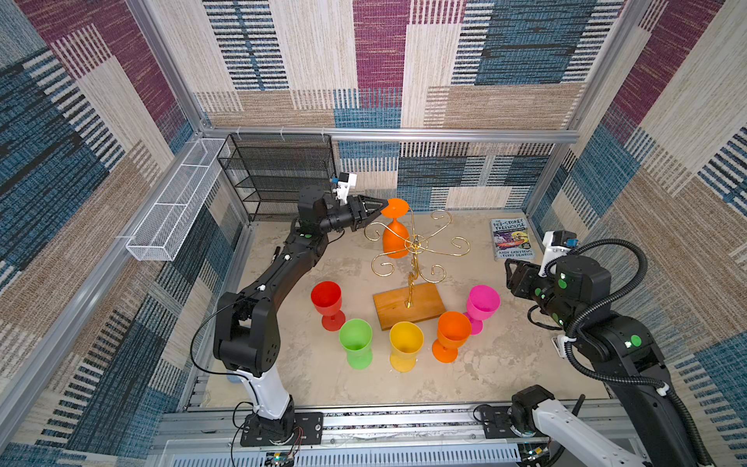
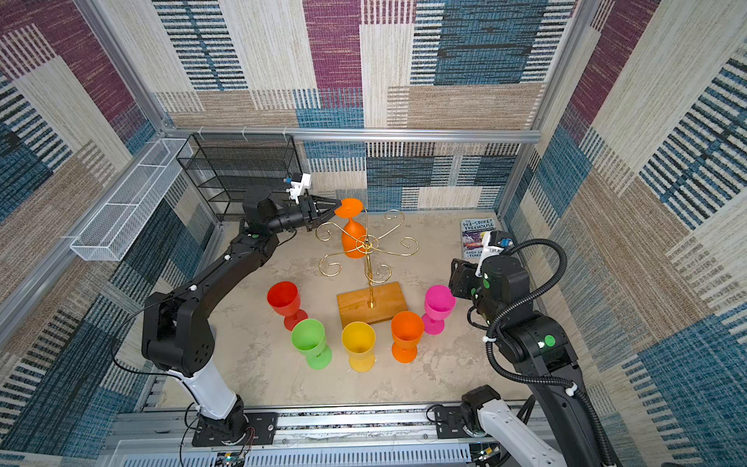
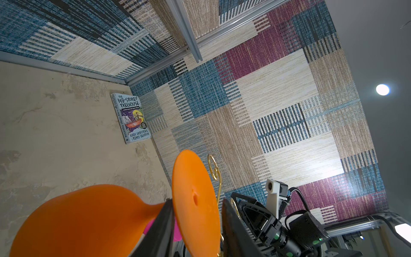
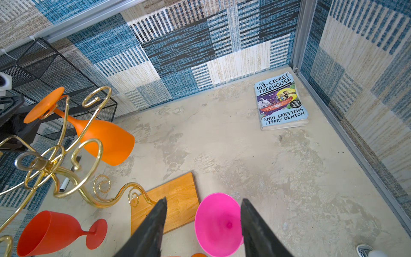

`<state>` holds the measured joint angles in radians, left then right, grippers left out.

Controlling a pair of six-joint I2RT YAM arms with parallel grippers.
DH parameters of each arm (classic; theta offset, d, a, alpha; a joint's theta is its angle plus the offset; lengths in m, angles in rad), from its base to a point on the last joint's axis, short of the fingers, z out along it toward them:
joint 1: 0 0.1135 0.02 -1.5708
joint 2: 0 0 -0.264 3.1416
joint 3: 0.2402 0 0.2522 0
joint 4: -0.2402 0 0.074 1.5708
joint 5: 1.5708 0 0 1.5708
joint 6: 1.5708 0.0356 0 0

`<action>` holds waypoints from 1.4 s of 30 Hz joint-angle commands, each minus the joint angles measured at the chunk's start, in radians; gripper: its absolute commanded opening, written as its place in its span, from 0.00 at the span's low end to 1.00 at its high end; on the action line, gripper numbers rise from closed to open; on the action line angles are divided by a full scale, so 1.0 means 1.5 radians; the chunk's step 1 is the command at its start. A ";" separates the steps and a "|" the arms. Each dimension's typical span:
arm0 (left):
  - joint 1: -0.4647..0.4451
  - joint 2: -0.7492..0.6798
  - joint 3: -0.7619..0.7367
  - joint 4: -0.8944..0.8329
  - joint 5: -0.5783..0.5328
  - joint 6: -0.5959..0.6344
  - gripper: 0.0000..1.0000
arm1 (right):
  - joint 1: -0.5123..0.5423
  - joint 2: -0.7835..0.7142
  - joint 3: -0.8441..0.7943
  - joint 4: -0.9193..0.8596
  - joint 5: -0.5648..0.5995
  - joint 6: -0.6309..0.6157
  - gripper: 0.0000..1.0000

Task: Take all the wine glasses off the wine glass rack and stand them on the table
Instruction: 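Close the left gripper on the last orange glass's foot on the rack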

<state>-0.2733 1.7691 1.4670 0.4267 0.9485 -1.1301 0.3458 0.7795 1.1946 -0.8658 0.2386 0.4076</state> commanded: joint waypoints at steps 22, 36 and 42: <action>0.002 0.021 0.016 0.083 0.032 -0.063 0.00 | 0.001 -0.012 -0.010 0.025 0.007 0.005 0.56; 0.004 0.032 0.053 0.075 0.038 -0.069 0.00 | 0.000 -0.012 -0.010 0.028 0.003 0.001 0.56; -0.001 0.043 0.065 0.081 0.045 -0.074 0.00 | 0.000 -0.008 -0.012 0.036 -0.002 -0.001 0.56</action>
<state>-0.2718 1.8286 1.5475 0.5045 1.0019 -1.2354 0.3458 0.7666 1.1797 -0.8536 0.2375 0.4068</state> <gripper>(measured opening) 0.075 0.558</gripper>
